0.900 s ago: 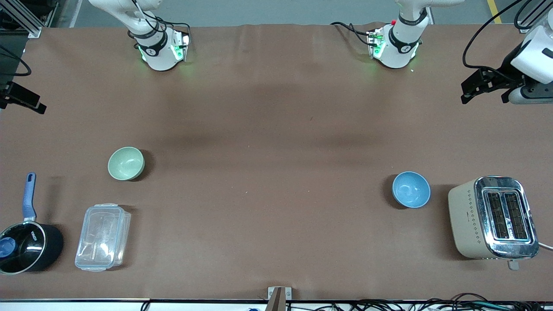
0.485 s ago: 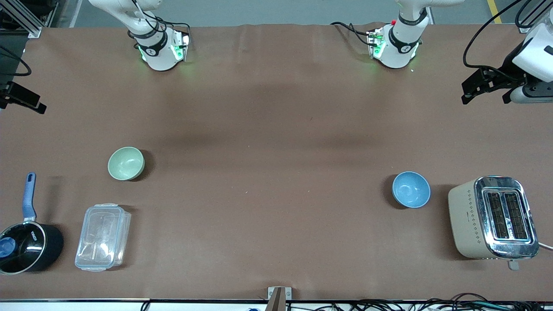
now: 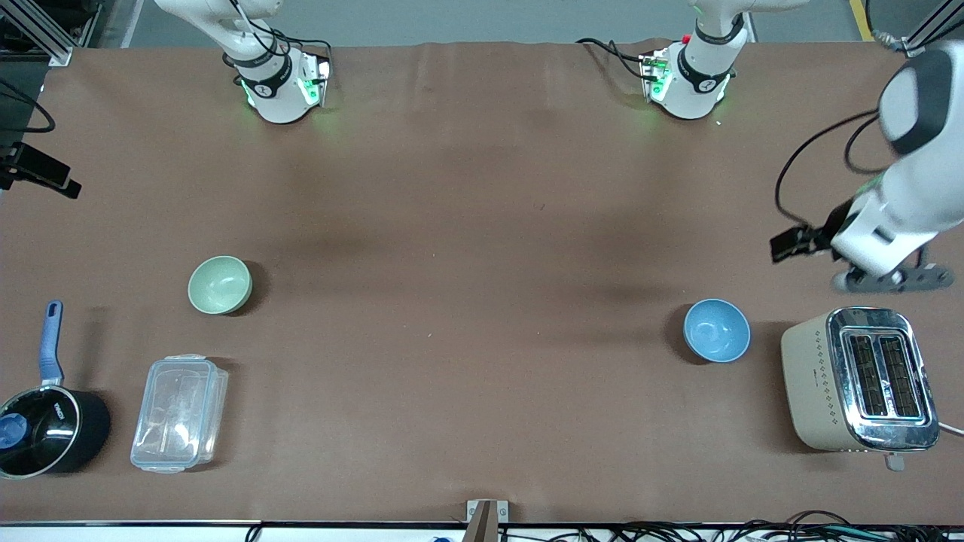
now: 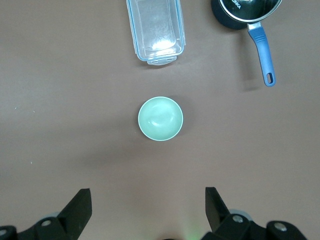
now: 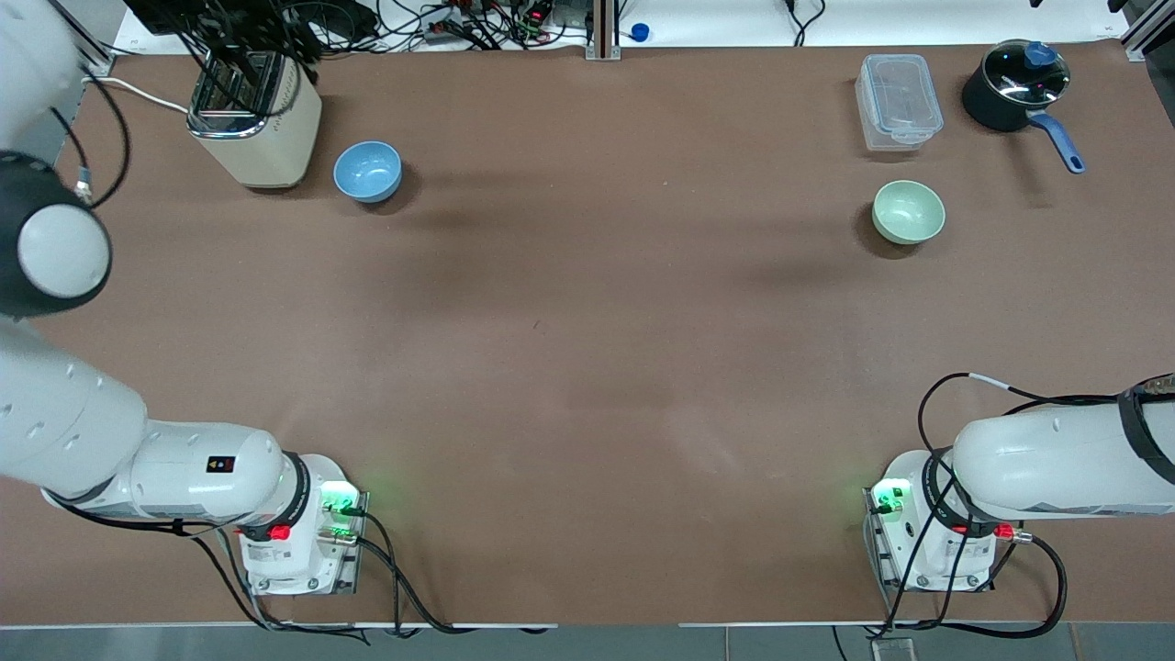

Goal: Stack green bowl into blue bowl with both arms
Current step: 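Reach the right gripper to the green bowl while the left gripper reaches the blue bowl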

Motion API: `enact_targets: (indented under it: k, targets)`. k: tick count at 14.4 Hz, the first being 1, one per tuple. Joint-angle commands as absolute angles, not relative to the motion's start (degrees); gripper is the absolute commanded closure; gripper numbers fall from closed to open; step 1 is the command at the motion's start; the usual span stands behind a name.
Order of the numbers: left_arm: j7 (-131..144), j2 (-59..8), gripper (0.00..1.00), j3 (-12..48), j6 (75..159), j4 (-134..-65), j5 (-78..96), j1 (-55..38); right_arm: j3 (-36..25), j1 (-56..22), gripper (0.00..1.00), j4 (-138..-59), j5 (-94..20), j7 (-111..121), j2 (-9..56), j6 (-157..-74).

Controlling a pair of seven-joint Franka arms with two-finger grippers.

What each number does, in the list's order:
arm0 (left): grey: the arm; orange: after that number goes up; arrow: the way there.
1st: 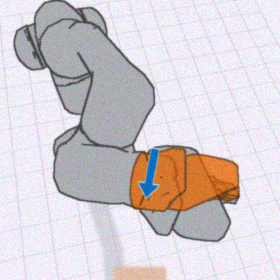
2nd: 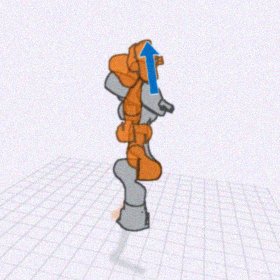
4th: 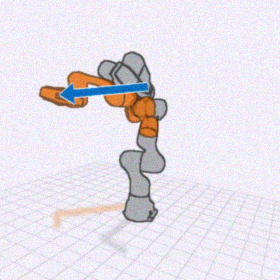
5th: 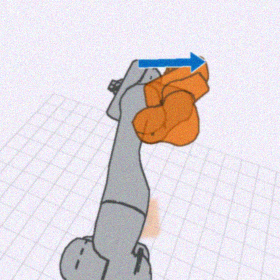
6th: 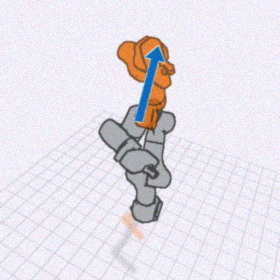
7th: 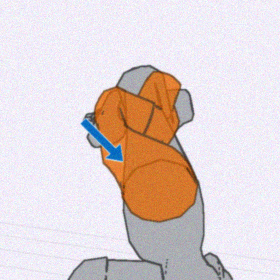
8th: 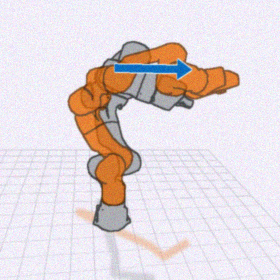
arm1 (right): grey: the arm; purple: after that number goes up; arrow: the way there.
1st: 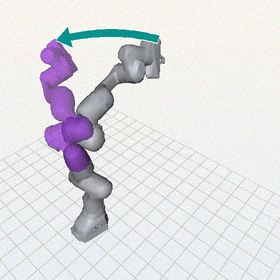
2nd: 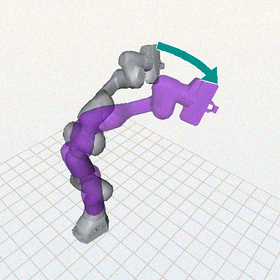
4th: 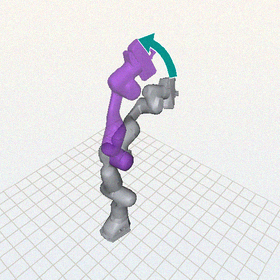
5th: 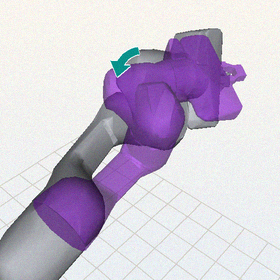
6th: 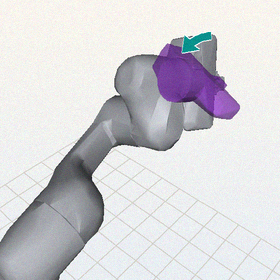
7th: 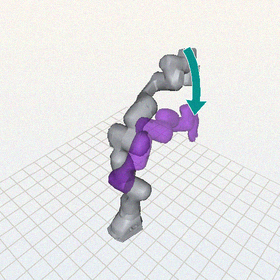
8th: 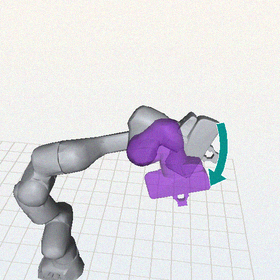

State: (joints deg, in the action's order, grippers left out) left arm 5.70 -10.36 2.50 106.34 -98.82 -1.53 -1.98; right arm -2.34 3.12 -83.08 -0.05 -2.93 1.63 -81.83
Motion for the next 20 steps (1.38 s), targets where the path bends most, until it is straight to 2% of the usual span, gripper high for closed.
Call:
enact_targets:
  k: [1, 5, 10, 12, 13, 18, 19, 20]
  targets:
    - [6.1, -14.8, 0.00, 2.5, 114.0, -101.2, -2.6, -1.4, -1.5, 5.3, 0.00, -91.5, 0.3, 1.5, 0.4, -88.4]
    - [6.3, -23.4, 0.02, 2.4, 120.8, -101.2, -2.6, -0.3, -1.7, 6.1, 0.00, -108.9, 0.3, 4.8, 0.3, -107.8]
    - [6.3, -31.0, 0.18, 2.4, 125.1, -100.7, -6.2, 0.5, -1.8, 7.4, 0.00, -130.5, 1.1, 10.1, 1.3, -137.2]
    - [6.3, -32.5, 0.27, 2.4, 126.6, -100.6, -6.2, 1.3, -2.0, 8.3, 0.00, -133.9, 1.1, 12.2, 4.8, -145.2]
    - [6.4, -33.2, 0.33, 2.4, 126.9, -100.5, -6.2, 1.6, -2.0, 9.0, 0.00, -134.0, 1.1, 13.0, 6.8, -147.2]
    - [6.4, -34.7, 0.92, 2.5, 128.3, -100.5, -6.2, 1.6, -2.0, 9.1, 0.00, -134.0, 1.1, 12.9, 16.0, -153.1]
    - [6.4, -34.6, 1.00, 2.5, 128.2, -100.5, -5.9, 1.5, -2.0, 9.1, 0.01, -133.9, 1.1, 12.6, 17.2, -154.6]
    - [6.4, -34.4, 1.00, 2.6, 128.2, -100.5, -5.9, 1.6, -2.0, 9.1, 0.05, -133.9, 1.0, 12.5, 17.7, -154.9]
